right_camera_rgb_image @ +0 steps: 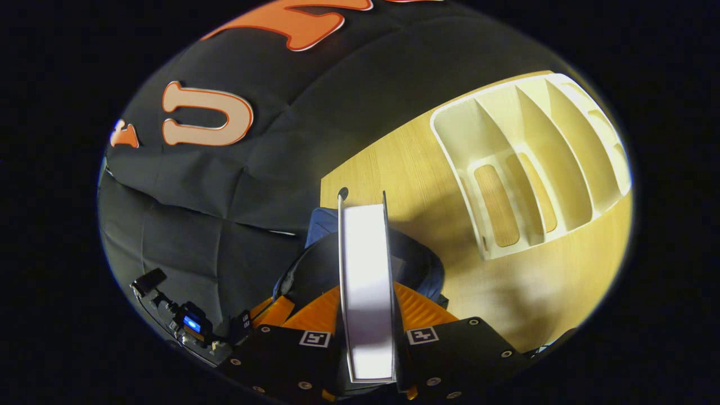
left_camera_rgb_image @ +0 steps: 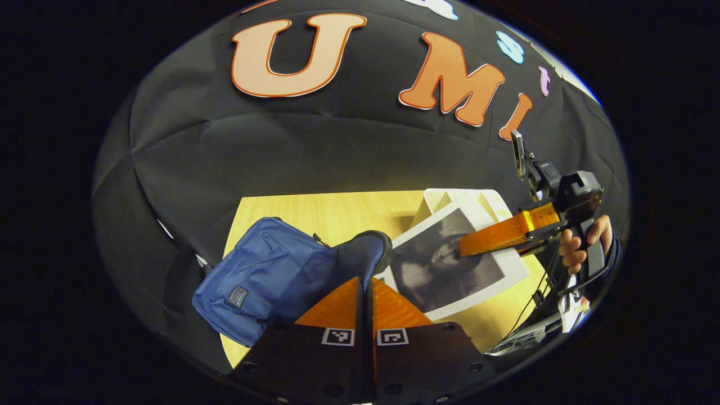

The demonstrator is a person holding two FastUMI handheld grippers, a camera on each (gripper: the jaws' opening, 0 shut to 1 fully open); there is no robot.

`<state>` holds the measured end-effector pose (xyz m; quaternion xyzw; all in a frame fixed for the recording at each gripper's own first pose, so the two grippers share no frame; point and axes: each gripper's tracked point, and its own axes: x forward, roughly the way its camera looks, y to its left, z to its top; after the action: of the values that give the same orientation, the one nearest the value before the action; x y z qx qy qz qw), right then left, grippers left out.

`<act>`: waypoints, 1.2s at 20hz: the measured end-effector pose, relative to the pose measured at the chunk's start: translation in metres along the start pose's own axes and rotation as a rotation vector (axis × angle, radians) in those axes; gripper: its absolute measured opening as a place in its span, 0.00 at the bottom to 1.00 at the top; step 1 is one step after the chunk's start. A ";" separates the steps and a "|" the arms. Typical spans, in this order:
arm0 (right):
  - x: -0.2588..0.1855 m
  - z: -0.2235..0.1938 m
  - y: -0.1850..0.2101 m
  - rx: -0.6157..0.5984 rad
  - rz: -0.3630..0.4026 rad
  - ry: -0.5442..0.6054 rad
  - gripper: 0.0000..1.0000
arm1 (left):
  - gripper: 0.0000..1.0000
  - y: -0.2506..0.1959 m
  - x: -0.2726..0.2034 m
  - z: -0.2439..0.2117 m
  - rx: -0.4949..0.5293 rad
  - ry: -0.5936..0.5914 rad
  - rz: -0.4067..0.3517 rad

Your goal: Open the schoolbag, grab two books from the bookshelf and put them into the schoolbag.

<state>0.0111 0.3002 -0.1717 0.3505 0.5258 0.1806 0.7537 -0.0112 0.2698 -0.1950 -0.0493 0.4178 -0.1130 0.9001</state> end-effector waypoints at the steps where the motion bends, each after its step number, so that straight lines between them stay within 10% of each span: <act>1: 0.007 -0.002 0.005 0.031 0.029 -0.006 0.34 | 0.00 -0.001 0.000 -0.002 -0.005 0.004 -0.002; 12: 0.103 -0.050 0.014 0.256 0.147 -0.091 0.34 | 0.00 -0.019 0.005 0.003 0.020 0.022 -0.023; 24: 0.170 -0.063 0.025 0.246 0.179 -0.133 0.35 | 0.00 -0.034 0.001 0.007 0.044 0.024 -0.043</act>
<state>0.0209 0.4480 -0.2798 0.4967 0.4598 0.1575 0.7191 -0.0111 0.2366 -0.1846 -0.0370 0.4247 -0.1420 0.8933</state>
